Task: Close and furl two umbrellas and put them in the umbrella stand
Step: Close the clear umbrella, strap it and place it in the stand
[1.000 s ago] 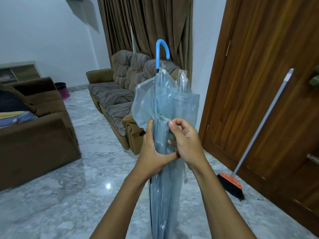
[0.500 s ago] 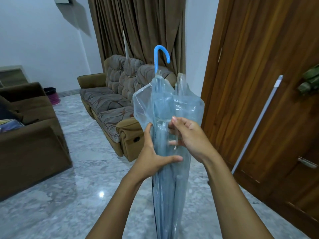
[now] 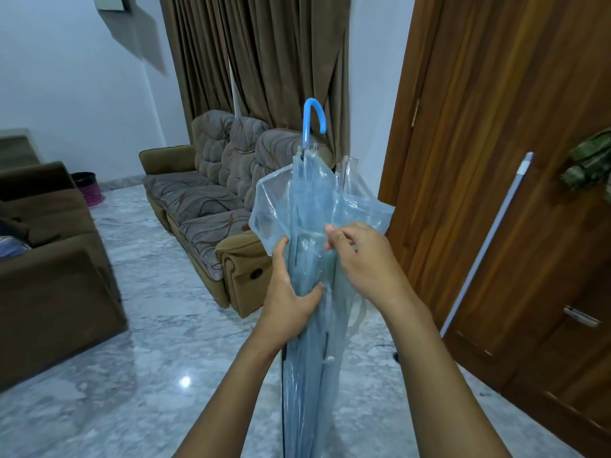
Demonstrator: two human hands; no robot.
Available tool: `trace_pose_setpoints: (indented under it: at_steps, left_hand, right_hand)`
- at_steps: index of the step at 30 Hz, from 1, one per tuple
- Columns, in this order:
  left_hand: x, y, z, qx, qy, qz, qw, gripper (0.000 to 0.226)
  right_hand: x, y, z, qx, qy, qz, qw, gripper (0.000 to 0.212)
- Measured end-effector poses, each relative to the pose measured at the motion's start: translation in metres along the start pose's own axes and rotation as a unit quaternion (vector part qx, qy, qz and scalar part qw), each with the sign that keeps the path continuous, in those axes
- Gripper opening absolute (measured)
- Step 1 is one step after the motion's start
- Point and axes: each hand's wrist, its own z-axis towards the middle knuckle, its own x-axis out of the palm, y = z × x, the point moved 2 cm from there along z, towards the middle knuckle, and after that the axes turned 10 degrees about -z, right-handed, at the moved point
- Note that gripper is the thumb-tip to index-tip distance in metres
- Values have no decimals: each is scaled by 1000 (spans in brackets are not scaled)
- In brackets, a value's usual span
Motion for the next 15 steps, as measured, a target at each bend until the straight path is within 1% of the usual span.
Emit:
trace_pose_setpoints:
  at_steps: [2,4,7,9,12,15]
  left_hand:
    - [-1,0,2,-2,-22,14,1000,92]
    - [0,0,4,3,-31,33,999,91]
    - [2,-3,7,8,-35,55,998,92]
    - [2,-4,10,13,-39,68,997,93]
    - [0,-6,11,16,-41,85,995,93]
    - [0,-5,10,18,-38,89,995,93]
  right_hand:
    - [-3,-1,-3,12,-36,-63,997,41]
    - [-3,1,-6,20,-46,-106,993,41]
    - [-1,4,-6,46,-7,-16,999,45]
    - [-1,7,-6,52,12,-10,999,43]
    - [-2,4,-6,37,-10,-30,999,29]
    - [0,3,-8,-15,-61,-52,997,12]
